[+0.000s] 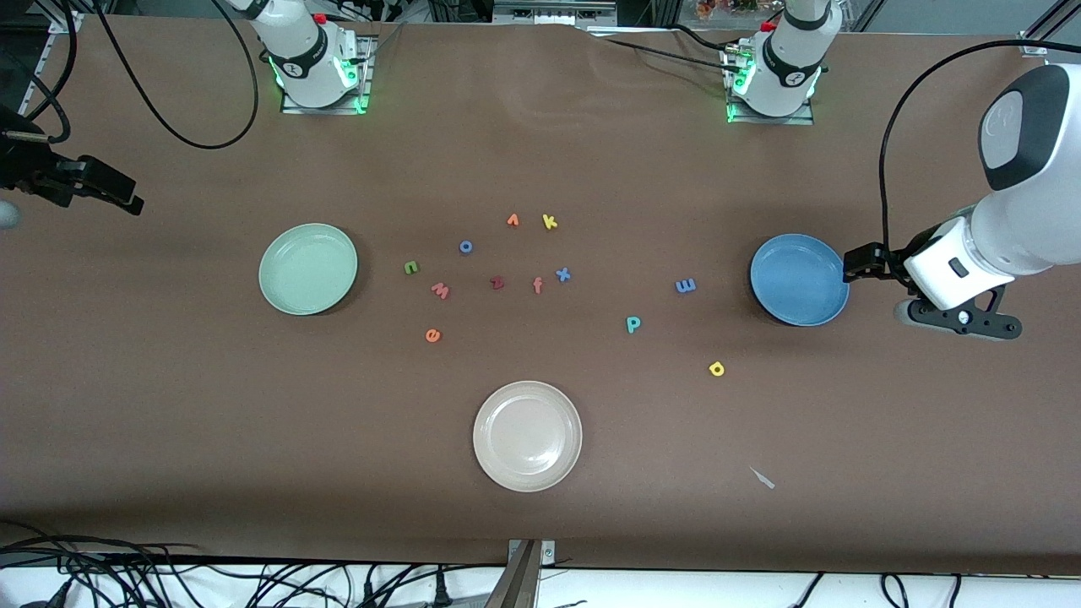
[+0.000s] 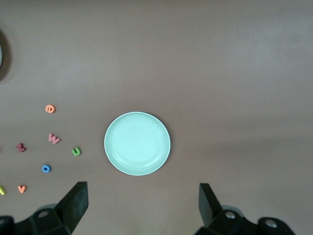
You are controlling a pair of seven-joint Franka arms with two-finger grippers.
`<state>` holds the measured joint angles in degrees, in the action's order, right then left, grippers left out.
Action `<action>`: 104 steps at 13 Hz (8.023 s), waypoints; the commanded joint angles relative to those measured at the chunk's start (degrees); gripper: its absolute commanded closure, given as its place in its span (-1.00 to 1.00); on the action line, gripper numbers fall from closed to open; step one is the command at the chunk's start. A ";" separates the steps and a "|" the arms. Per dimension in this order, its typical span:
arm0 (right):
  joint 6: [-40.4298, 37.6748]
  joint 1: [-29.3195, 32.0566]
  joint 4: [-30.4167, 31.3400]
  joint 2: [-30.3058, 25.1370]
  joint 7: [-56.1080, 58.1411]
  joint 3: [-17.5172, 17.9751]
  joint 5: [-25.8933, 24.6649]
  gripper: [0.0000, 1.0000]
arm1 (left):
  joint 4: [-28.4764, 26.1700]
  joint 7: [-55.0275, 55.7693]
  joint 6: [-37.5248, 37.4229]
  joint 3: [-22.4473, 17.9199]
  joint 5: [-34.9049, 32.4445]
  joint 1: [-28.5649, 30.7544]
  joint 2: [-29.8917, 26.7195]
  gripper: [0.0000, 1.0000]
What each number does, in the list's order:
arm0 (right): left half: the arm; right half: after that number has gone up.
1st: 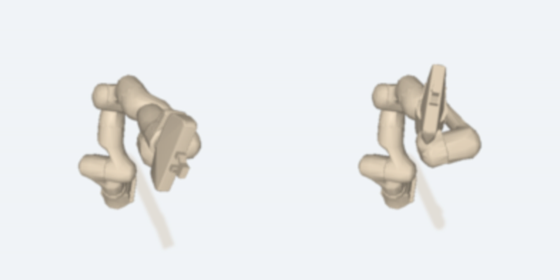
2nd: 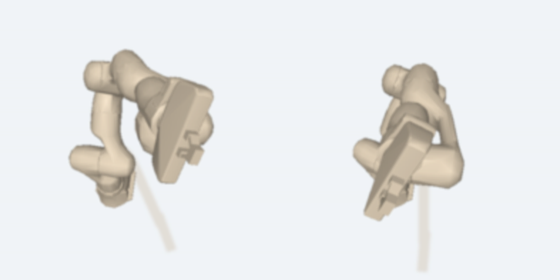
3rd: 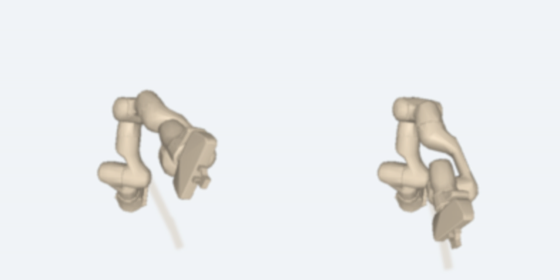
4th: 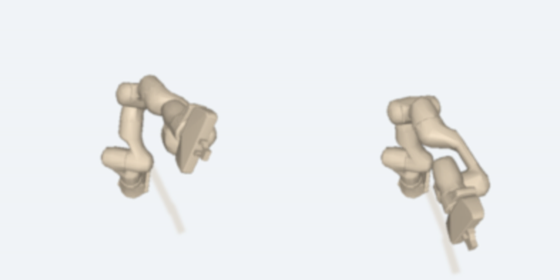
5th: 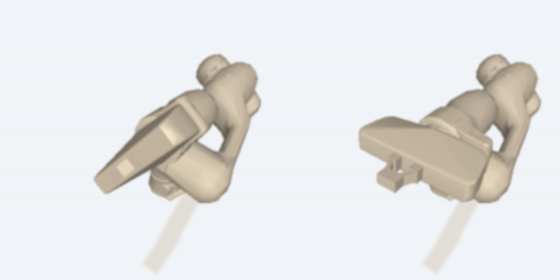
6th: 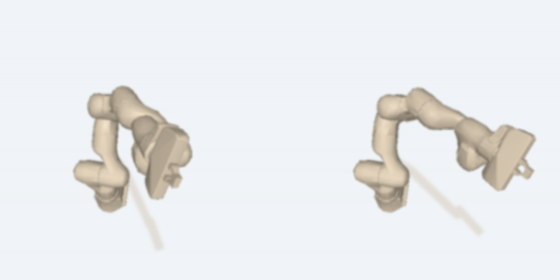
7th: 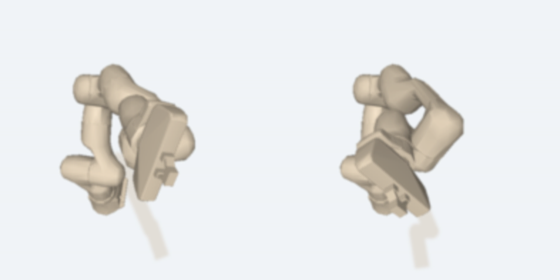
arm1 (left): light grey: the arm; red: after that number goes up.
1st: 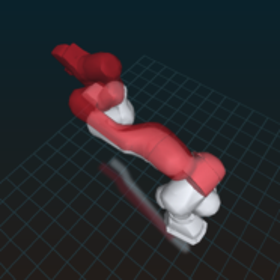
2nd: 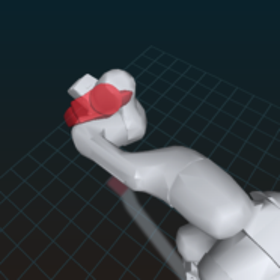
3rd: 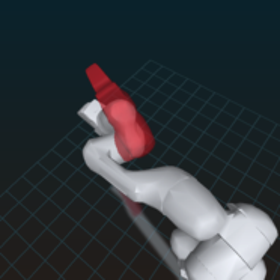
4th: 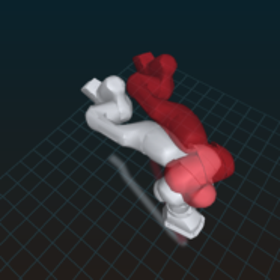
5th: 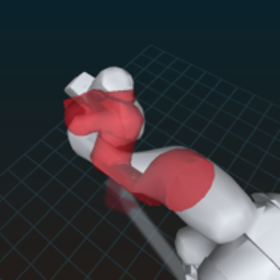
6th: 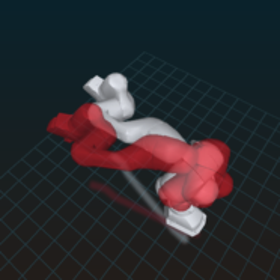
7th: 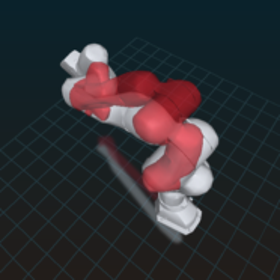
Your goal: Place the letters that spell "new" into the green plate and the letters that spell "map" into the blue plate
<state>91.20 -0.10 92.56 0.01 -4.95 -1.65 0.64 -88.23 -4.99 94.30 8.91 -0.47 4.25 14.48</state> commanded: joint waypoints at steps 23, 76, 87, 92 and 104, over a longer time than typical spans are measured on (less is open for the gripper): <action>-0.76 -0.16 -0.89 -0.01 -0.85 0.07 -0.29 -1.00 | -1.06 0.33 1.50 0.06 0.73 0.05 -0.60 -0.99; -0.85 -0.16 -0.81 -0.01 -0.85 0.07 -0.37 -1.00 | -0.89 0.51 1.50 0.32 0.82 -0.12 1.07 -1.00; 17.07 -3.94 16.67 1.13 -3.40 5.41 0.86 -1.00 | -0.01 23.48 9.73 0.41 1.53 -6.18 11.25 -0.99; 38.38 -3.94 29.93 2.79 -11.03 13.67 0.68 -1.00 | 3.23 43.88 23.54 0.32 1.44 -7.50 23.37 -0.99; 56.10 -11.94 31.63 22.58 -12.98 16.50 -5.01 -1.00 | 12.12 57.64 26.73 -0.12 -1.10 -10.58 36.67 -0.94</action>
<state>146.25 -11.55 124.43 21.72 -17.50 14.99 -1.05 -77.54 52.42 122.26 9.43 -0.53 -5.74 50.11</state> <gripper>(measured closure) 0.000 0.013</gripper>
